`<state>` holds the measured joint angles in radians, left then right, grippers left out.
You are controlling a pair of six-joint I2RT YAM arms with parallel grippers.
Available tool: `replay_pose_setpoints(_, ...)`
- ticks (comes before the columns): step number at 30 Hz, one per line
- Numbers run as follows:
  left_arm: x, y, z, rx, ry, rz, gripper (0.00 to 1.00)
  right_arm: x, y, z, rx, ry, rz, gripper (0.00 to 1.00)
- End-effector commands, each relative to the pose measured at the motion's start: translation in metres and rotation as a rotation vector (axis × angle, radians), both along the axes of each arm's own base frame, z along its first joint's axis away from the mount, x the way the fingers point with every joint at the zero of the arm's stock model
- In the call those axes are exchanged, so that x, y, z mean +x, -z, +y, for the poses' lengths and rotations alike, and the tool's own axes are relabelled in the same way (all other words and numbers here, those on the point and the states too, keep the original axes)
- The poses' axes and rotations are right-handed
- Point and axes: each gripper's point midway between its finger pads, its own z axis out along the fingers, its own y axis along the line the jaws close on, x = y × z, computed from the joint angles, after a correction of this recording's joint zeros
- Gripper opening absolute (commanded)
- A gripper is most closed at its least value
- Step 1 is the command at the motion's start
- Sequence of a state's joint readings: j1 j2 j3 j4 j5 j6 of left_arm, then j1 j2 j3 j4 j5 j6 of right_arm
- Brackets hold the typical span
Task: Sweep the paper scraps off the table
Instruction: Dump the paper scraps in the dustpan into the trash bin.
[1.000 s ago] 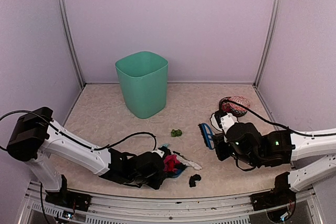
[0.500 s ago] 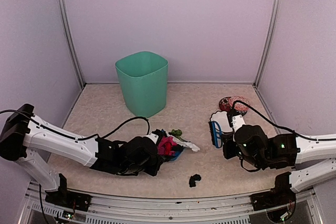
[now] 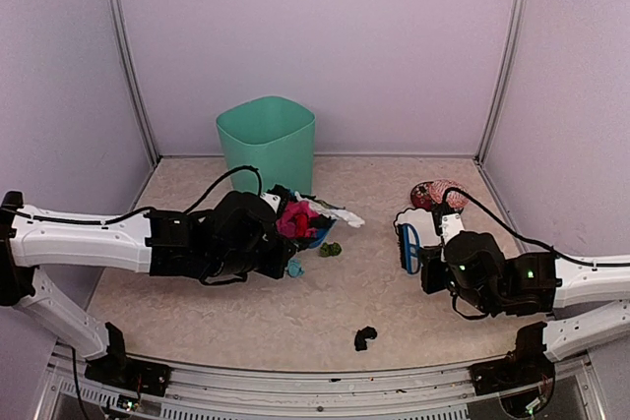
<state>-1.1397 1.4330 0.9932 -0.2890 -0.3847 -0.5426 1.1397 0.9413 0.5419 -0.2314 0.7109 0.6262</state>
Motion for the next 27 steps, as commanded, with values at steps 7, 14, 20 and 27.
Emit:
replay_pose_setpoints(7, 0.034, -0.083, 0.025, -0.052, -0.017, -0.038, 0.00, 0.008, -0.010, 0.004, 0.038, -0.002, -0.032, 0.00)
replay_pose_setpoints(14, 0.068, -0.130, 0.044, -0.098, -0.048, -0.044, 0.00, 0.011, -0.013, 0.010, 0.045, -0.016, -0.045, 0.00)
replay_pose_setpoints(20, 0.099, -0.150, 0.047, -0.149, -0.026, 0.025, 0.00, 0.012, -0.013, 0.015, 0.051, -0.024, -0.040, 0.00)
replay_pose_setpoints(27, 0.122, -0.167, 0.039, -0.324, 0.077, 0.141, 0.00, 0.013, -0.013, 0.017, 0.065, -0.024, -0.035, 0.00)
